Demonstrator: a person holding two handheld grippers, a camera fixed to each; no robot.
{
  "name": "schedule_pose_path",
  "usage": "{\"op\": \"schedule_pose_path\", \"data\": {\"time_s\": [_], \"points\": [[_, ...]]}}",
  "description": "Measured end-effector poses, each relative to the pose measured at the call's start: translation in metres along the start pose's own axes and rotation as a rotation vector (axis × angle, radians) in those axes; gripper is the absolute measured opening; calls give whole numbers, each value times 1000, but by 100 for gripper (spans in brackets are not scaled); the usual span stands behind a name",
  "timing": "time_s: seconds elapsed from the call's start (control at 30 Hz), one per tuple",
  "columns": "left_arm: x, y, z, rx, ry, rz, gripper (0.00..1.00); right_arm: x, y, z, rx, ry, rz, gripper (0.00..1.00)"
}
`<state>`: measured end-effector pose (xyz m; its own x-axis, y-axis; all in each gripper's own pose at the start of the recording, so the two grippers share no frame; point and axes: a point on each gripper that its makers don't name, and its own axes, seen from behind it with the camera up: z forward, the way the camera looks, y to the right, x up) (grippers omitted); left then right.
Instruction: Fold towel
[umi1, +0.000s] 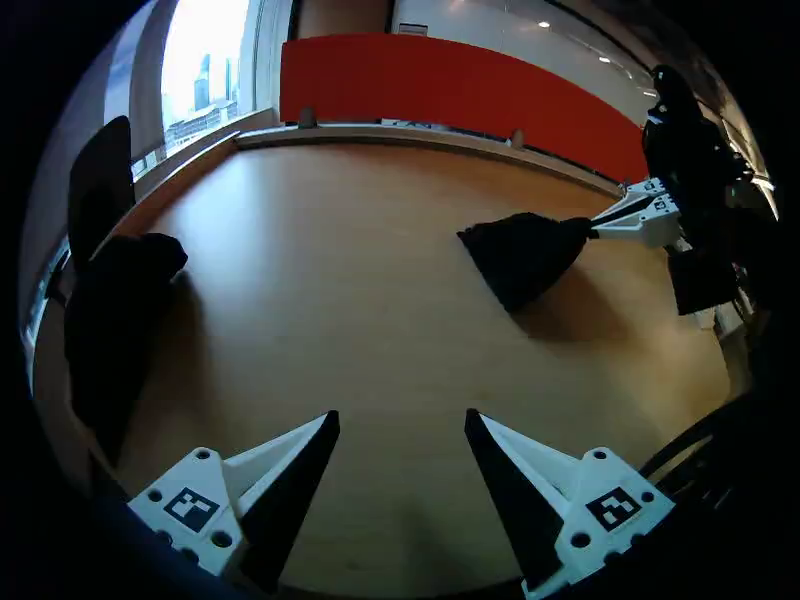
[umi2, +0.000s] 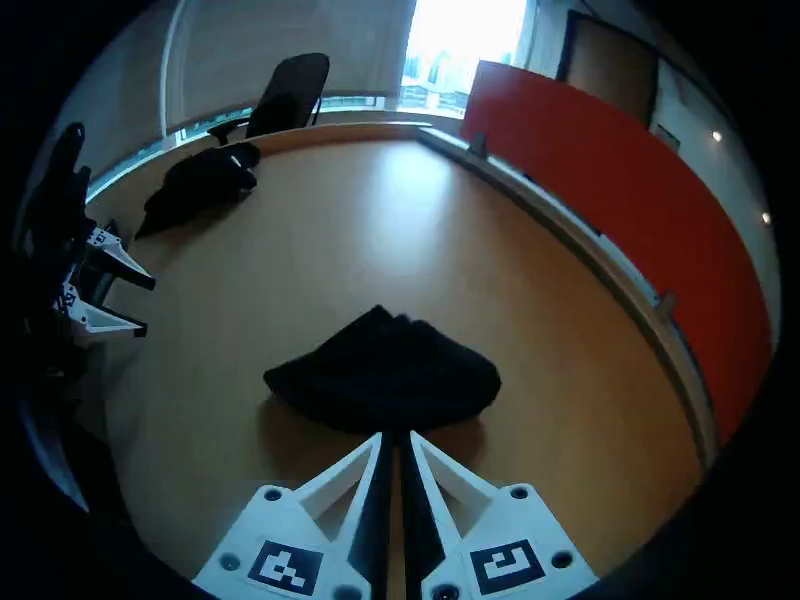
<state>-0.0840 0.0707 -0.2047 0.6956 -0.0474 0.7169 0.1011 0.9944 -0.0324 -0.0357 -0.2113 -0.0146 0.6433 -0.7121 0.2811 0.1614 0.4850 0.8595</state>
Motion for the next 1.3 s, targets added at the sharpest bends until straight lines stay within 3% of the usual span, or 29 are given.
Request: {"op": "schedule_pose_path", "data": {"time_s": [0.27,0.47,0.97,1.3], "points": [[7,2,-3,-6,14,7,93,46,27,-18,-36,53,-74,4],[11,2,-3,-11,21,12,93,63,44,-39,-58,72,-110,4],[19,10,-5,-38,30,39,93,50,83,-84,-130,39,-141,4],[22,11,-5,-54,30,48,93,40,100,-105,-153,38,-90,4]]}}
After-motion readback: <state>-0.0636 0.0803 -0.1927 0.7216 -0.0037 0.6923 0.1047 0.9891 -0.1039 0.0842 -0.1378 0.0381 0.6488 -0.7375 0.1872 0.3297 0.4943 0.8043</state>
